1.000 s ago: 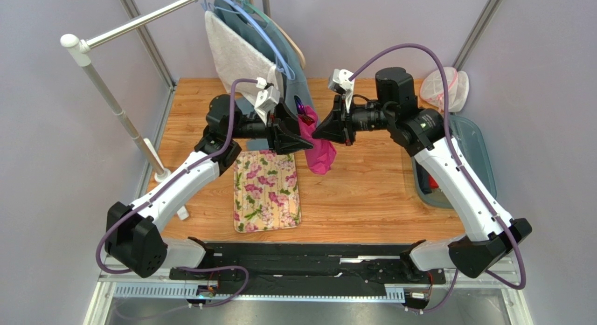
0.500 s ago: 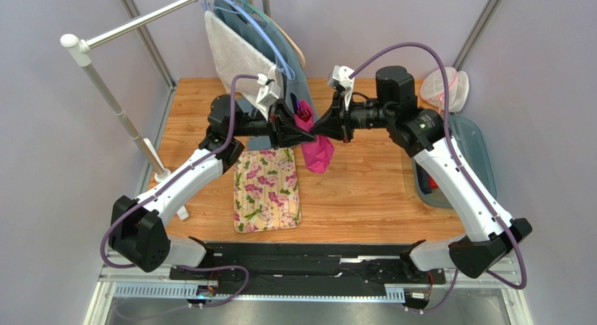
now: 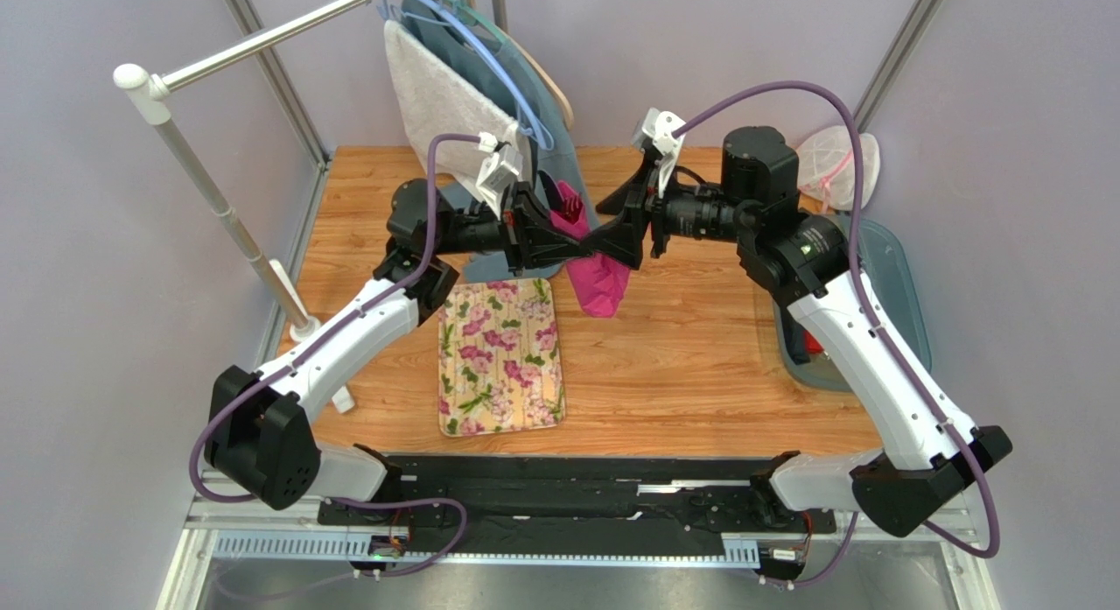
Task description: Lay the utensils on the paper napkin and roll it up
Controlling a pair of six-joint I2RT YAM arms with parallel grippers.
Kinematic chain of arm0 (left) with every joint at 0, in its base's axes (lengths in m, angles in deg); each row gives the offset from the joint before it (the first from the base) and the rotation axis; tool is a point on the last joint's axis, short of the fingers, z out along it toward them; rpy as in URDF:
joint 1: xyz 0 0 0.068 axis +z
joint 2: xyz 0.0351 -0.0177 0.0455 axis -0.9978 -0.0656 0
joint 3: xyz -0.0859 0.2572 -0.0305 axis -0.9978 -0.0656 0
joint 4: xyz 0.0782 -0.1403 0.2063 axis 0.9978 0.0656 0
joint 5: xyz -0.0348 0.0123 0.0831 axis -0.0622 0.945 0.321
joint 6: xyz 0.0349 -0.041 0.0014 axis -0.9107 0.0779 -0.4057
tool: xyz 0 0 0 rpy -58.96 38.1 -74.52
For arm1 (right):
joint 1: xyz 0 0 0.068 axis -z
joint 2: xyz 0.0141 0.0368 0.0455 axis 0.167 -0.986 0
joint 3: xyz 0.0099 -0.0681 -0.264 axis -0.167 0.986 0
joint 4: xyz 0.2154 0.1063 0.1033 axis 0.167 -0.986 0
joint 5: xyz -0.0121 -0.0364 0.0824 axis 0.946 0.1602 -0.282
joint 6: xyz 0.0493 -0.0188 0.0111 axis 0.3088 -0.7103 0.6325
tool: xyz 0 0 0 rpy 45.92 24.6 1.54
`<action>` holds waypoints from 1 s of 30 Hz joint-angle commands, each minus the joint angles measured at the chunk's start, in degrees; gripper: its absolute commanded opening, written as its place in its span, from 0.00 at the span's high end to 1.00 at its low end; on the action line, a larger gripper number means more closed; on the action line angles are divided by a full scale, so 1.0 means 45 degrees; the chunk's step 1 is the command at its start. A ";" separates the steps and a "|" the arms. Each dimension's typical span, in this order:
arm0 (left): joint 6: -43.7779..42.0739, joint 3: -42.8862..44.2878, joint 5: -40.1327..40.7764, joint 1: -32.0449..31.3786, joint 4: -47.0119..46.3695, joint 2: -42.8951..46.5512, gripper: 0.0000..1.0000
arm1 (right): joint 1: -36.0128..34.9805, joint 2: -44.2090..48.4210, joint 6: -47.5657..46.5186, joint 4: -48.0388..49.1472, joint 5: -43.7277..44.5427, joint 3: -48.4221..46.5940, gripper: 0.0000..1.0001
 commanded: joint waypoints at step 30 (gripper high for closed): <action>0.2809 0.1979 -0.0640 0.0798 -0.2353 0.0223 1.00 | 0.1376 0.0365 0.0526 -0.0638 -0.0032 0.1383 1.00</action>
